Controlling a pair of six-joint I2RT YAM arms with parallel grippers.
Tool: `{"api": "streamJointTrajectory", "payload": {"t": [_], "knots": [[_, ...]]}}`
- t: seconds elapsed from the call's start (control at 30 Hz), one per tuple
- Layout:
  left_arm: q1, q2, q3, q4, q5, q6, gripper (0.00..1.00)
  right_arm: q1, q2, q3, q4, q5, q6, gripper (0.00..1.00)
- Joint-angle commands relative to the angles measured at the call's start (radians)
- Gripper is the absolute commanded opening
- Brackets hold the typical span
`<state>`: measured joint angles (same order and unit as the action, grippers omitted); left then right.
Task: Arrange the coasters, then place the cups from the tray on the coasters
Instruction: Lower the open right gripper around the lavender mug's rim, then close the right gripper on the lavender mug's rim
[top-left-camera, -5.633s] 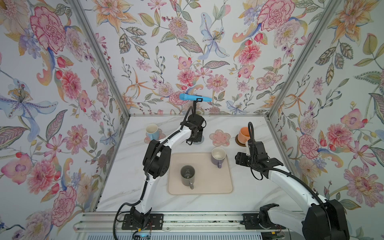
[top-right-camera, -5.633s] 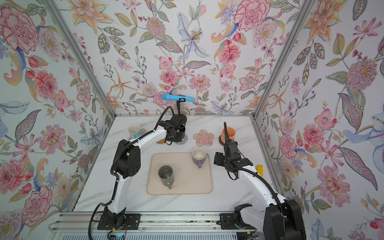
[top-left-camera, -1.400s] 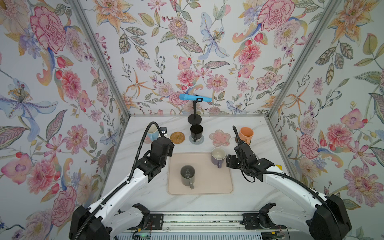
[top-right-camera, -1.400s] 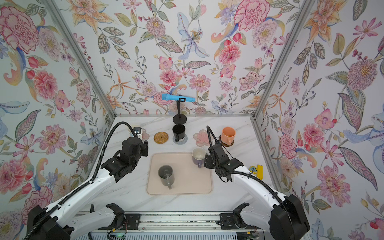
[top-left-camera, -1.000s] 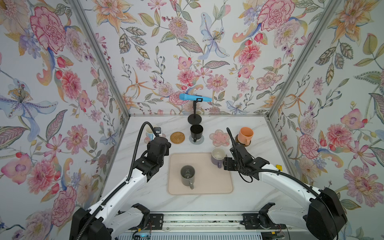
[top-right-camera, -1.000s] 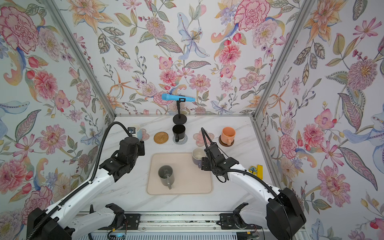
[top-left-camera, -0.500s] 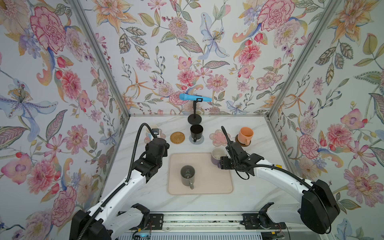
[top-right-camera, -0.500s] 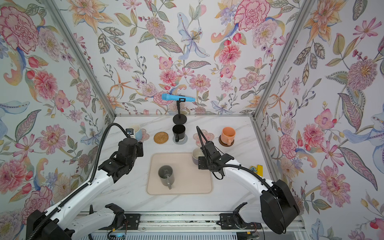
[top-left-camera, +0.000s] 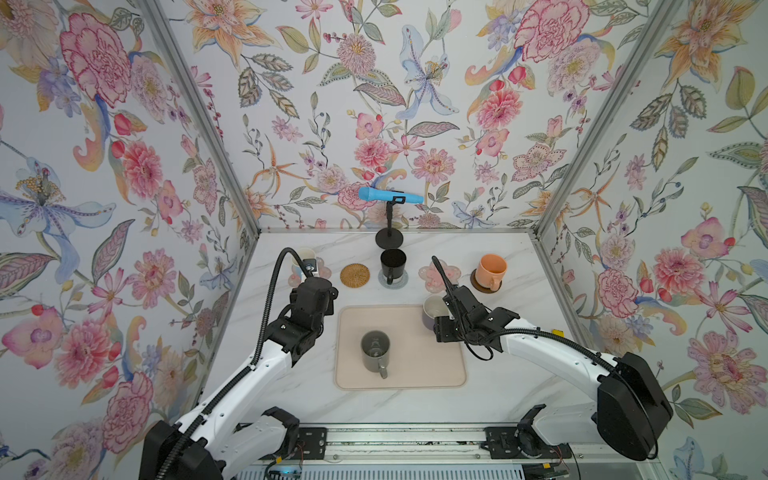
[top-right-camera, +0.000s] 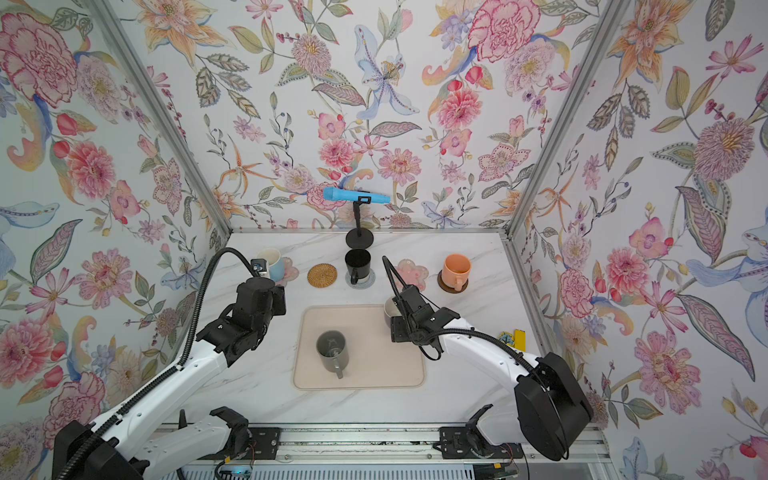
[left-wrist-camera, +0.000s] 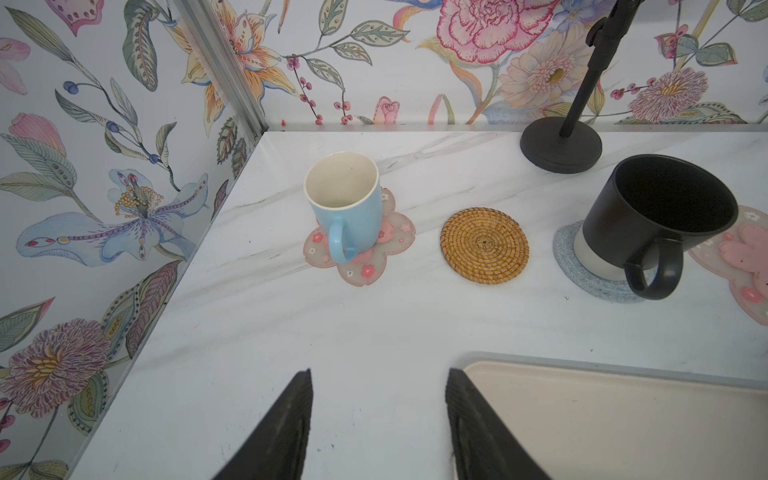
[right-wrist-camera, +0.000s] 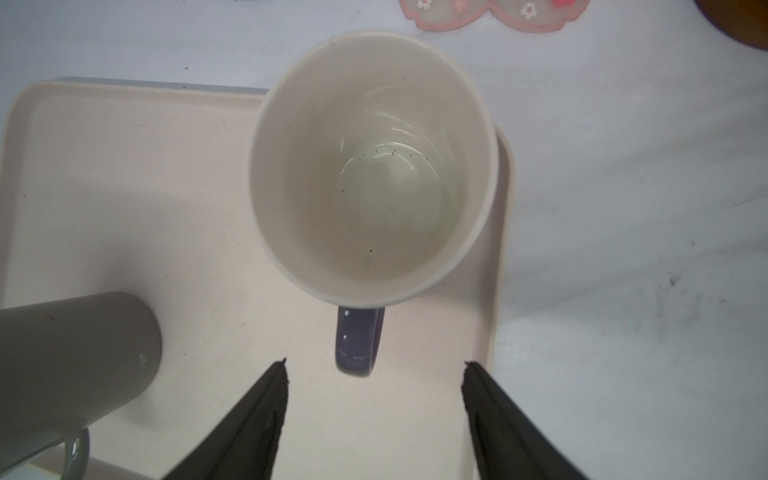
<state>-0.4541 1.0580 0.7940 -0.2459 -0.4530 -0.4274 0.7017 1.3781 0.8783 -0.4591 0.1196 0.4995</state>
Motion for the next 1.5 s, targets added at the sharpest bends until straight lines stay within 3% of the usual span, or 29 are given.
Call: {"api": "streamJointTrajectory", "payload": {"t": [0.0, 0.17, 0.7, 1.47], "knots": [[0.013, -0.023, -0.011, -0.020, -0.004, -0.008, 0.55, 0.017, 0.019, 0.027, -0.012, 0.037, -0.002, 0.64], [0.018, -0.033, -0.016, -0.024, -0.003, -0.008, 0.55, 0.021, 0.026, 0.009, 0.042, 0.051, 0.012, 0.57], [0.029, -0.043, -0.018, -0.031, -0.005, -0.010, 0.58, 0.024, 0.080, 0.008, 0.064, 0.056, 0.031, 0.49], [0.035, -0.040, -0.016, -0.039, 0.005, -0.013, 0.63, 0.039, 0.131, -0.005, 0.110, 0.110, 0.076, 0.30]]}}
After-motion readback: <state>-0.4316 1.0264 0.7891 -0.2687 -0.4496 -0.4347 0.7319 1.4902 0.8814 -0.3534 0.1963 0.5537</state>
